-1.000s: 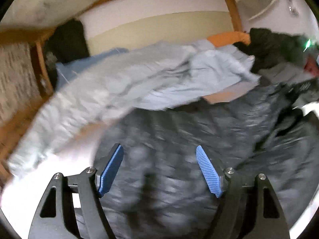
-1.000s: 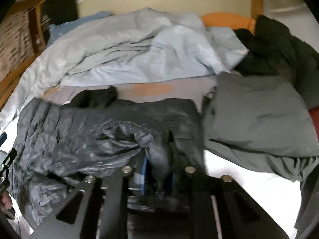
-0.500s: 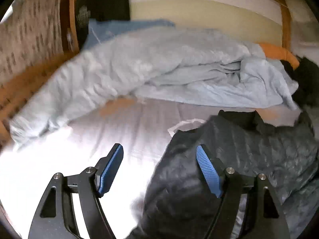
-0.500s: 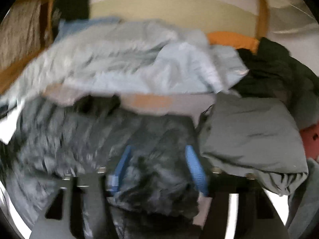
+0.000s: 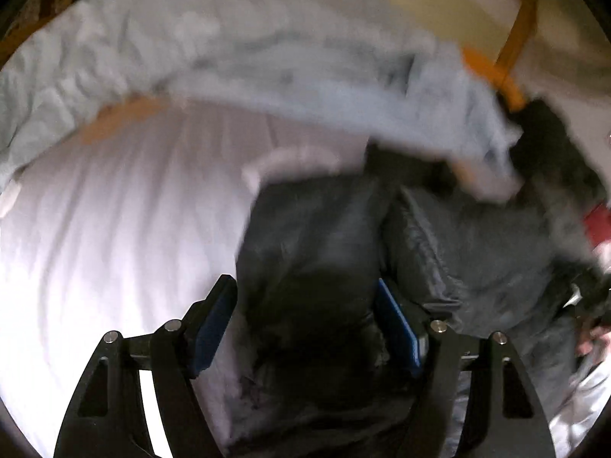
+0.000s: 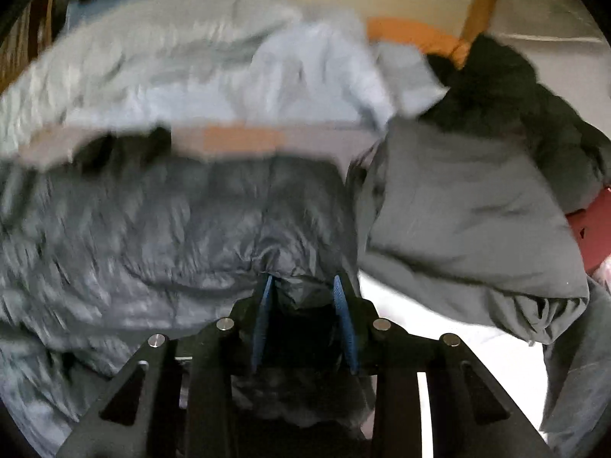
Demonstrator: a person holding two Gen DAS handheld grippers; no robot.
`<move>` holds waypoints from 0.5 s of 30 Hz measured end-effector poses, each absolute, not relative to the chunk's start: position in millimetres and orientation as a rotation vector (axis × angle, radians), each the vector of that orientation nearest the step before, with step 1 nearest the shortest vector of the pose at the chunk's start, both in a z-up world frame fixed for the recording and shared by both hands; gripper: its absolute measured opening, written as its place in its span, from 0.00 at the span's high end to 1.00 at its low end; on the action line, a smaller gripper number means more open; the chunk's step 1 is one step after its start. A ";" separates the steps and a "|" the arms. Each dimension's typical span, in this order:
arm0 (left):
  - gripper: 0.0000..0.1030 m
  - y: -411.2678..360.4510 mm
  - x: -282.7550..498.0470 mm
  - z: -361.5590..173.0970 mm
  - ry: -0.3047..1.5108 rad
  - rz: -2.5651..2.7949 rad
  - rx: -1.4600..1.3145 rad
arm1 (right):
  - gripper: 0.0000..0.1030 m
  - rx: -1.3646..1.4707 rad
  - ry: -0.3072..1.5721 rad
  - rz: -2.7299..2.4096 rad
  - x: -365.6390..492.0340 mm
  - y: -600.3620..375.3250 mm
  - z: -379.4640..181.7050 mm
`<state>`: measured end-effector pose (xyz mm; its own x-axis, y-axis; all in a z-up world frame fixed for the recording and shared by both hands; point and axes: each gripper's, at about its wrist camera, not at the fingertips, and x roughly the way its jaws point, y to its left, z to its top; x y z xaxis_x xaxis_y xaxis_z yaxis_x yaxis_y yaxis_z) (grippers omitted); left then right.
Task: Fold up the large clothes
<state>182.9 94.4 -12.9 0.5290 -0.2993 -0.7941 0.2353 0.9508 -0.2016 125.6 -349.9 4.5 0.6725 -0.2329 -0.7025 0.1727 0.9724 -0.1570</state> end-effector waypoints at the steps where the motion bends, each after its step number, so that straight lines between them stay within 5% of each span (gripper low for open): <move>1: 0.29 89.2 183.3 -21.0 0.982 -0.304 -0.048 | 0.66 -0.077 0.762 -0.220 121.9 -347.1 8.6; 5: 0.32 83.3 183.7 -26.6 0.973 -0.255 -0.005 | 0.51 -0.119 0.720 -0.111 116.2 -328.2 15.7; 8: 0.82 98.5 185.6 -8.8 0.886 -0.194 -0.001 | 0.52 -0.193 0.806 -0.097 120.4 -316.5 4.7; 15: 0.80 158.4 193.0 5.1 0.821 0.080 -0.030 | 0.52 -0.290 0.923 -0.257 138.6 -326.4 -30.3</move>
